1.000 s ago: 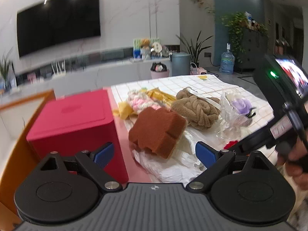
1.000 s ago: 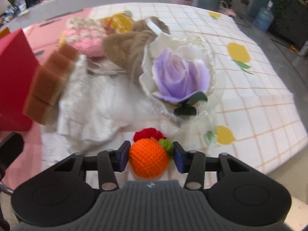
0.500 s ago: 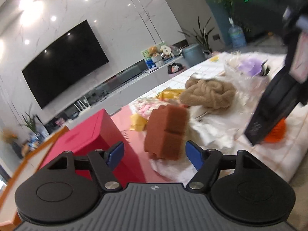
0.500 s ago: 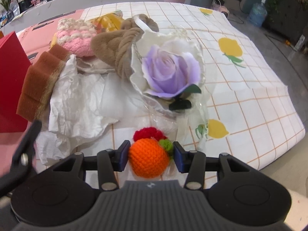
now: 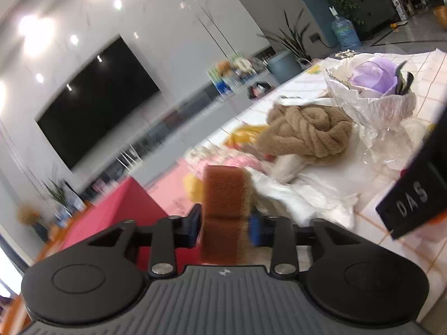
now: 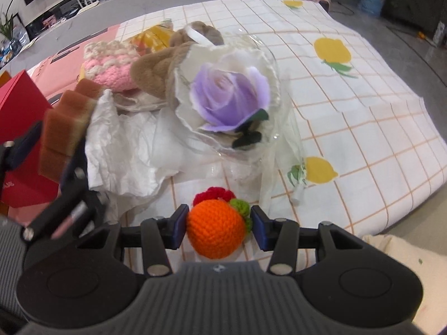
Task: Organize soft objects
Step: 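Grasp the brown bear sponge with the left tool while the right tool grasps the orange crocheted fruit, then carry the bear sponge and orange fruit over the orange box with both tools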
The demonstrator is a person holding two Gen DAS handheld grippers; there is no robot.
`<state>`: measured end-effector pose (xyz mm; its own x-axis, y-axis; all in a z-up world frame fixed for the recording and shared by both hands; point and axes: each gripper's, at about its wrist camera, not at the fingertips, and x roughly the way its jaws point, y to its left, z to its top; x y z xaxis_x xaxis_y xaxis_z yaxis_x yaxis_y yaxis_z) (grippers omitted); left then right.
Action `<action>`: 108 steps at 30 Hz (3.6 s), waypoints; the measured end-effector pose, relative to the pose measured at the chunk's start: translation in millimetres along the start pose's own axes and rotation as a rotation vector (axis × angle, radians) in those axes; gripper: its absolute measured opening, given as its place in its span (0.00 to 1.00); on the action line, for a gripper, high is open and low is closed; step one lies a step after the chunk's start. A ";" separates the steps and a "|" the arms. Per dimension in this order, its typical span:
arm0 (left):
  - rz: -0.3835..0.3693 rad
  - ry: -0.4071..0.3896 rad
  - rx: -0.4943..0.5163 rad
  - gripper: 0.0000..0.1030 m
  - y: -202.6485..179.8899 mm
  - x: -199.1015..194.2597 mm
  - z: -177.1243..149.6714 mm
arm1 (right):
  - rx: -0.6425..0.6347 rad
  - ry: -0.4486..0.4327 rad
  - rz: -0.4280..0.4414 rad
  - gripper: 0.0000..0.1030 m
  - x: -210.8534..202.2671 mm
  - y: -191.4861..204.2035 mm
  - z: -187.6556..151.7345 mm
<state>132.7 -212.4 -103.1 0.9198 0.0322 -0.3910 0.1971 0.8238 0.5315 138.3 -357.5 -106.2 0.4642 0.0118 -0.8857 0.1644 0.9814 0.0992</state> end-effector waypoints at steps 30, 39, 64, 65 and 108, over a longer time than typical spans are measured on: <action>-0.296 0.049 -0.715 0.39 116.3 -42.1 -80.6 | -0.028 0.004 -0.005 0.47 -1.9 8.0 -7.2; -0.268 0.000 -0.664 0.35 112.2 -64.6 -75.8 | -0.039 0.000 -0.009 0.46 -2.0 9.0 -8.5; -0.349 -0.091 -0.791 0.35 168.0 -119.0 -41.4 | 0.070 -0.220 0.178 0.45 -105.0 19.6 -52.3; -0.355 -0.095 -0.807 0.35 173.6 -119.7 -40.0 | 0.065 -0.232 0.192 0.45 -111.5 23.7 -53.2; 0.117 0.326 -0.884 0.50 341.7 -22.7 -142.0 | -0.377 -0.315 0.531 0.45 -46.4 336.1 -23.8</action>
<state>131.0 148.8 -19.3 0.7510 0.1878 -0.6330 -0.3412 0.9312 -0.1286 151.4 -23.7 -42.6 0.6361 0.5051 -0.5833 -0.4378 0.8587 0.2663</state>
